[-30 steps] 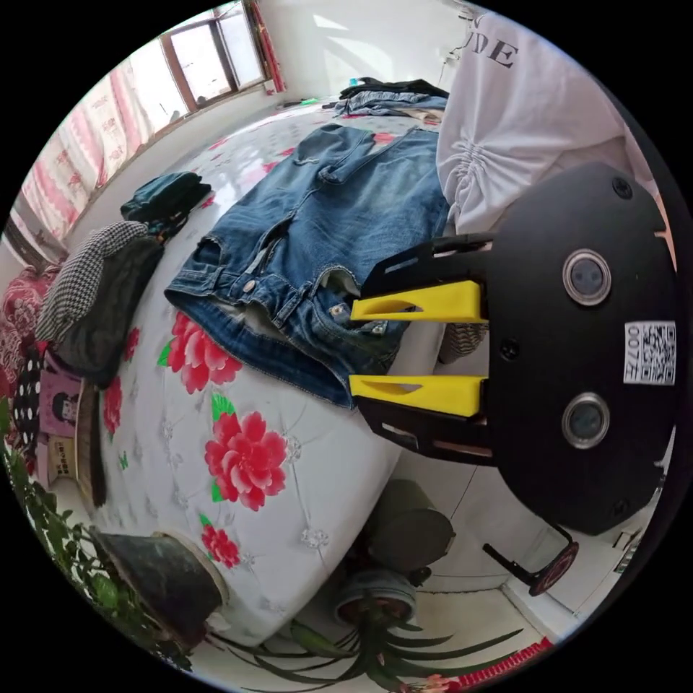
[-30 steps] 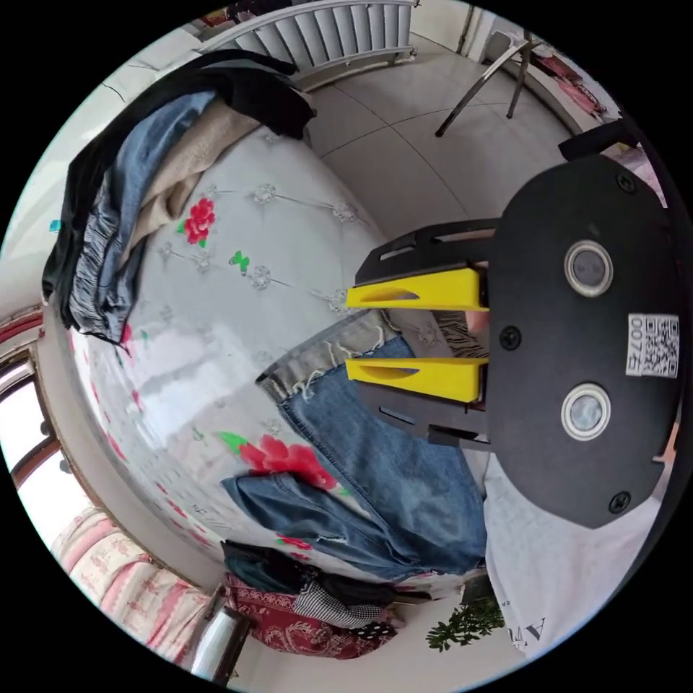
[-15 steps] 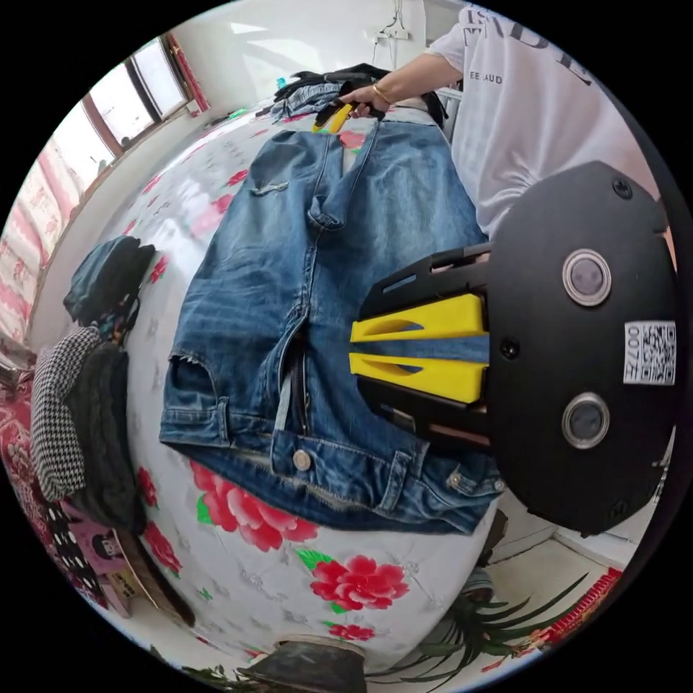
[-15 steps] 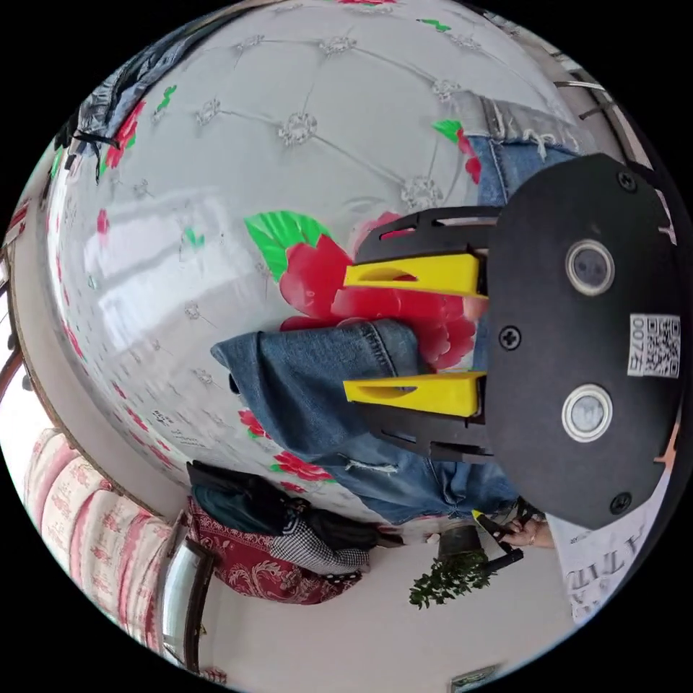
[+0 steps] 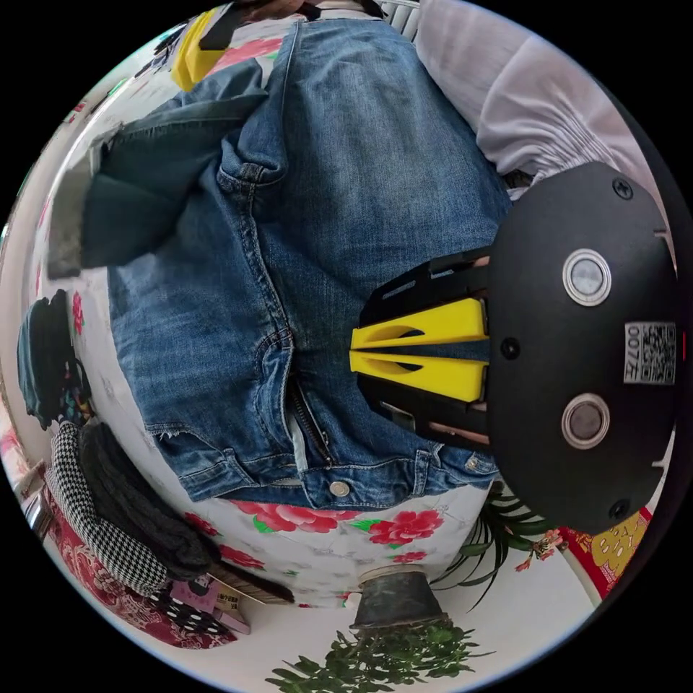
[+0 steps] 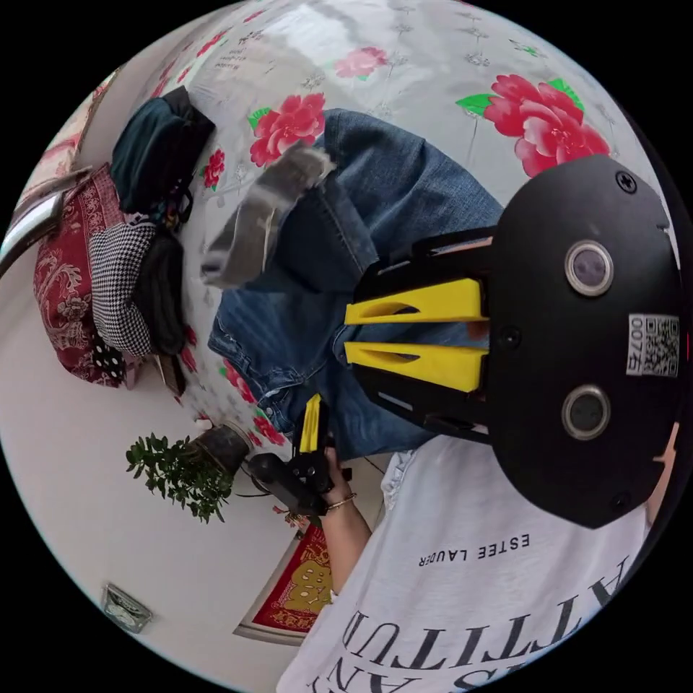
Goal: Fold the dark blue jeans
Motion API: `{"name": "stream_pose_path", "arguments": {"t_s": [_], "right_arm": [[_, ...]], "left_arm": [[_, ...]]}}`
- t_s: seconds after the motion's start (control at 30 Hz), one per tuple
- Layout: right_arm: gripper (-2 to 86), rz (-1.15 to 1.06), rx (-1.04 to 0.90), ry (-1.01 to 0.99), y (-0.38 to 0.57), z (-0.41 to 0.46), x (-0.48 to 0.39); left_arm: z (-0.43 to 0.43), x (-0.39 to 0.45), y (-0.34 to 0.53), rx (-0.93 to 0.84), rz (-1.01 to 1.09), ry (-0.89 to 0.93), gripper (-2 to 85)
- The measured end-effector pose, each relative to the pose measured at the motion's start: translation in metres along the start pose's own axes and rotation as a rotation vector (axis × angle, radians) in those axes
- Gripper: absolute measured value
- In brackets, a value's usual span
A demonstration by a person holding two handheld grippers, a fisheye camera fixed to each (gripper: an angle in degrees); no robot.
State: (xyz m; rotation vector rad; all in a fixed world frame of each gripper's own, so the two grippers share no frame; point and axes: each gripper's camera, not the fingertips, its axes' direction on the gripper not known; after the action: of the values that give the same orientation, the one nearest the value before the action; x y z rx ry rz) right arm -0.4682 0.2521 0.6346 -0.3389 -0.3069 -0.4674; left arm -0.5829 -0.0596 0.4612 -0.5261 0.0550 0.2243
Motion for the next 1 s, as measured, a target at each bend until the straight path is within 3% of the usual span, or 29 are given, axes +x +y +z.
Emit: {"name": "stream_pose_path", "arguments": {"t_s": [0.2, 0.37, 0.6, 0.67, 0.77, 0.9, 1.0], "right_arm": [[6.2, 0.22, 0.181, 0.159, 0.021, -0.055, 0.056], [8.9, 0.178, 0.138, 0.056, -0.01, -0.054, 0.08], [5.6, 0.214, -0.064, -0.006, -0.054, 0.039, 0.103], [2.7, 0.241, -0.009, 0.0, -0.045, 0.015, 0.119], [0.9, 0.253, 0.298, 0.138, 0.007, -0.108, 0.138], [0.2, 0.544, 0.635, 0.455, 0.167, -0.294, 0.186], [1.0, 0.758, 0.632, 0.584, 0.296, -0.346, 0.229]], "left_arm": [[-0.004, -0.004, 0.0, 0.045, -0.029, 0.061, -1.0], [-0.005, -0.011, -0.005, 0.045, -0.057, 0.12, -1.0], [-0.004, -0.014, -0.002, 0.074, -0.099, 0.149, -1.0], [-0.004, -0.009, -0.003, 0.073, -0.069, 0.125, -1.0], [-0.004, -0.006, -0.002, 0.087, -0.051, 0.106, -1.0], [-0.002, -0.007, 0.004, 0.12, -0.084, 0.12, -1.0], [0.0, -0.008, 0.008, 0.137, -0.1, 0.132, -1.0]]}}
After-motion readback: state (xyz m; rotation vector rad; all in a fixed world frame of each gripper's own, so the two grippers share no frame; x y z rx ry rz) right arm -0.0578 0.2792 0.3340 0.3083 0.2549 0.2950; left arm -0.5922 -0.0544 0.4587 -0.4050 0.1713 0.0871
